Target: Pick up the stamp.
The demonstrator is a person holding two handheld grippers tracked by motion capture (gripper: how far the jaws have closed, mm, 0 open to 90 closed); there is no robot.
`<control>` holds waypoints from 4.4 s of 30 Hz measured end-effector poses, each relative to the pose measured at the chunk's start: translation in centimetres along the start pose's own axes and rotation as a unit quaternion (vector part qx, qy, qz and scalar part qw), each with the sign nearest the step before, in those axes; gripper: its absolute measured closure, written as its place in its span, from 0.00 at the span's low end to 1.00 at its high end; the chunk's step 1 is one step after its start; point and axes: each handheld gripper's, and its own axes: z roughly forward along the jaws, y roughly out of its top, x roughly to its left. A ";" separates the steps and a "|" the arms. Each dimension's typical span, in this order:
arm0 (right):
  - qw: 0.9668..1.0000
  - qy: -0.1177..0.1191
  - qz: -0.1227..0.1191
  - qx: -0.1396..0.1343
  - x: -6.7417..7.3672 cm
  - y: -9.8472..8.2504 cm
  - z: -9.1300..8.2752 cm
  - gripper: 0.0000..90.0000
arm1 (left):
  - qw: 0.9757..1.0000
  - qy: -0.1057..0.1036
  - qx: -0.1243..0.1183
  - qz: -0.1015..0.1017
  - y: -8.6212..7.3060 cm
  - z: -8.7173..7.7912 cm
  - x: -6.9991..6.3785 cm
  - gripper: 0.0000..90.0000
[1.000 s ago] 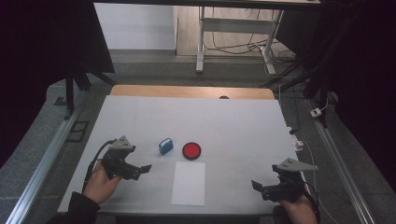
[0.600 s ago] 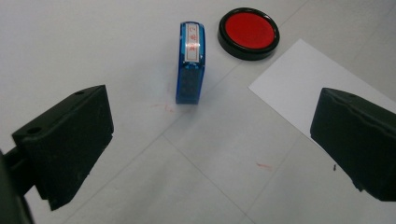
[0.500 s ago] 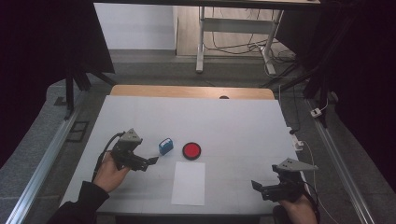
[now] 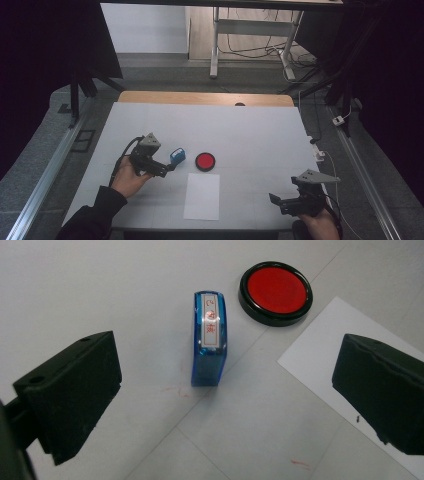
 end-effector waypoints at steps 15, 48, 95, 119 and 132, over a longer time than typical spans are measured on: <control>1.000 0.001 0.000 0.001 0.0 0.0 0.0 0.00 | 0.999 -0.003 0.030 0.029 1.9 2.9 0.4 0.00; 1.000 0.000 0.000 0.000 0.0 -0.1 -0.1 0.00 | 0.997 0.014 0.066 0.045 2.3 4.1 0.6 0.60; 1.000 0.005 -0.002 -0.002 0.0 -0.1 -0.1 0.00 | 0.995 -0.058 -0.005 0.076 3.6 -0.2 -2.9 0.78; 1.000 0.005 -0.004 -0.002 0.0 -0.1 -0.2 0.00 | 0.986 -0.112 -0.024 0.122 3.8 -0.3 -6.5 0.78; 1.000 0.005 -0.004 -0.002 0.0 -0.1 -0.2 0.00 | 0.980 -0.146 -0.035 0.130 4.0 -0.9 -7.4 0.78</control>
